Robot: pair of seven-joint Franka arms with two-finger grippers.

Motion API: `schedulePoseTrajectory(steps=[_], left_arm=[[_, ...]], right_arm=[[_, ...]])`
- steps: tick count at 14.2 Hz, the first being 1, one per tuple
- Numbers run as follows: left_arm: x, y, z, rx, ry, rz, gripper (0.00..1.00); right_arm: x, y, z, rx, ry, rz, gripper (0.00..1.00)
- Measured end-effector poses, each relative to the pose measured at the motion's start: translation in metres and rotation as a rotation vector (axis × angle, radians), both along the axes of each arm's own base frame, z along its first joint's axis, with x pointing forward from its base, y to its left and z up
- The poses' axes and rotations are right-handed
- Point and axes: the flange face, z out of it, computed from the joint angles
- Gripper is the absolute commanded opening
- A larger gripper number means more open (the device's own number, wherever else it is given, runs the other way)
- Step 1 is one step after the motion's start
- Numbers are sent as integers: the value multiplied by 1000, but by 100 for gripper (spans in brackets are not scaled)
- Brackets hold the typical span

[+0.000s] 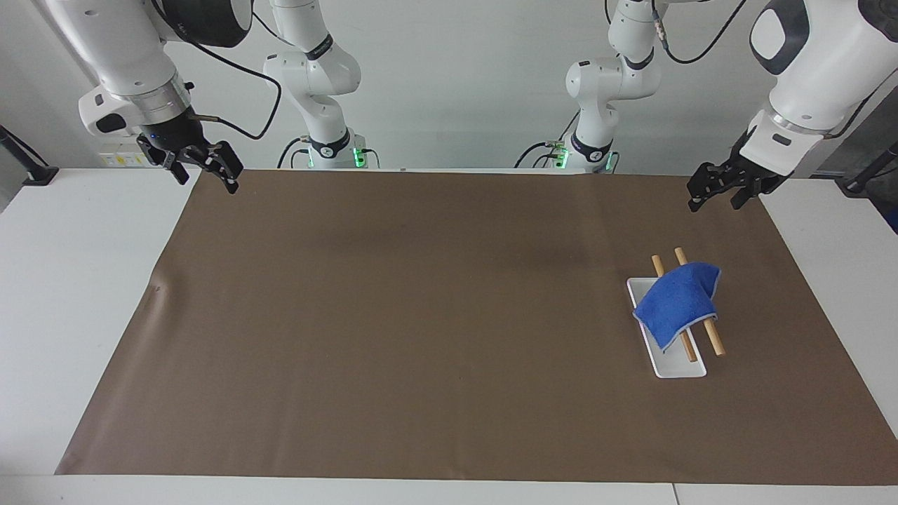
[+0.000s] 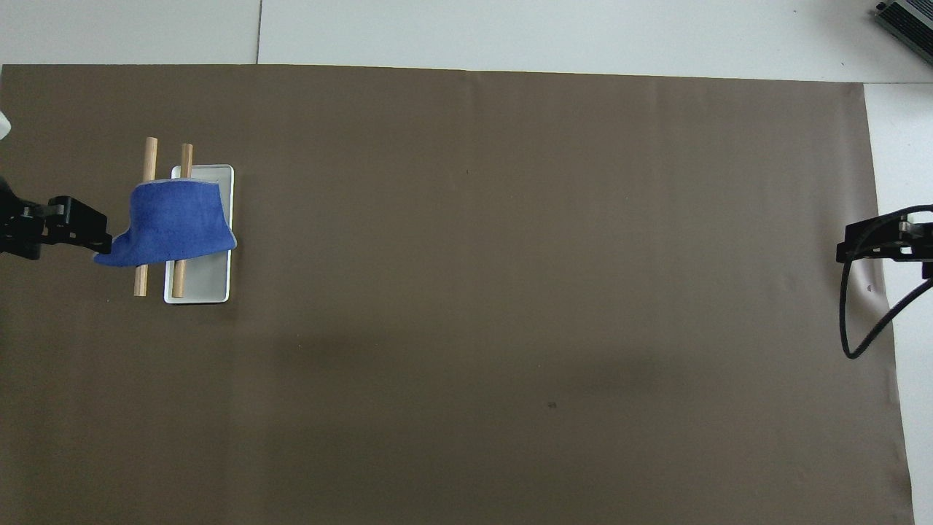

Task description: Right arm passes towel to left arm to hang

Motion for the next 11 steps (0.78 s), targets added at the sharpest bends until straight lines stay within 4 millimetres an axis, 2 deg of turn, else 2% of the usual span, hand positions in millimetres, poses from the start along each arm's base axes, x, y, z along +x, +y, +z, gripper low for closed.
schedulePoseTrajectory(steps=[1,2,11], left_arm=[[-2,-1,-5,0,3,-2,96],[-2,-3,-7,0,4,-5,100],[7,-7,-7,-3,-71,-11,100]], right_arm=[[0,0,0,0,0,0,100],[0,0,0,0,0,0,100],[0,0,0,0,0,0,100]])
